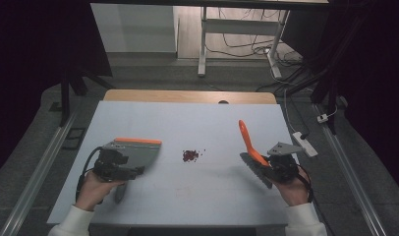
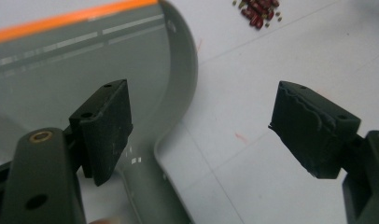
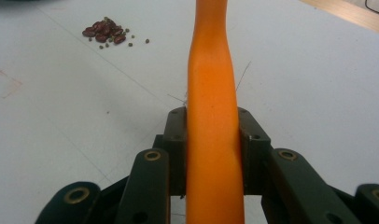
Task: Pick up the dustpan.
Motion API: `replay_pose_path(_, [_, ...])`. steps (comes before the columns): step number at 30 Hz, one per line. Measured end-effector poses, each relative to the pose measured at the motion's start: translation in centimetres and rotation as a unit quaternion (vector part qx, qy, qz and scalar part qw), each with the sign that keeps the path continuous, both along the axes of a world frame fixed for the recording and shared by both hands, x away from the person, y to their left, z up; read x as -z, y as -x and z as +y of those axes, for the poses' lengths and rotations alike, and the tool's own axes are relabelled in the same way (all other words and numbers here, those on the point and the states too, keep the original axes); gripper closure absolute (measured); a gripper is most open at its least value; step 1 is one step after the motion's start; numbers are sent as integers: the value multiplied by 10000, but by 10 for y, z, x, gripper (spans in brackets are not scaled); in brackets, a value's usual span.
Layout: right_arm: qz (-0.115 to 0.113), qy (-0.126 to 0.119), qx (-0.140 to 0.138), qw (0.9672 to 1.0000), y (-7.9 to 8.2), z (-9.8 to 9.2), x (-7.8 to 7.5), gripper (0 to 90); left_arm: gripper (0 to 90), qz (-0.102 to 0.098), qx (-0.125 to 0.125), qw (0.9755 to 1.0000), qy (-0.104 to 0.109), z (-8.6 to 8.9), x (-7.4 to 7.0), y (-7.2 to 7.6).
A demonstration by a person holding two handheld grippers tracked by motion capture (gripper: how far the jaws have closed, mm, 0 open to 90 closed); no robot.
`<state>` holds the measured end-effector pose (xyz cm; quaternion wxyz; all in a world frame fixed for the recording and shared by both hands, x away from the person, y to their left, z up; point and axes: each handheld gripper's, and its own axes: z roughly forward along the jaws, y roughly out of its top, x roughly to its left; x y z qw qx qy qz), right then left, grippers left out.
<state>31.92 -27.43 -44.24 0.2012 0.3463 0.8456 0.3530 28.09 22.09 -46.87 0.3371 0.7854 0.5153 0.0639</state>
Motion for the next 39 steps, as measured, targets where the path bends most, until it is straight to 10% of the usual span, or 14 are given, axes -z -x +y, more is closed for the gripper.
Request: replay_pose_path(39, [-17, -24, -24, 10000, 2, 2, 0, 701, 229, 890, -851, 9922, -210, 17, 42, 7])
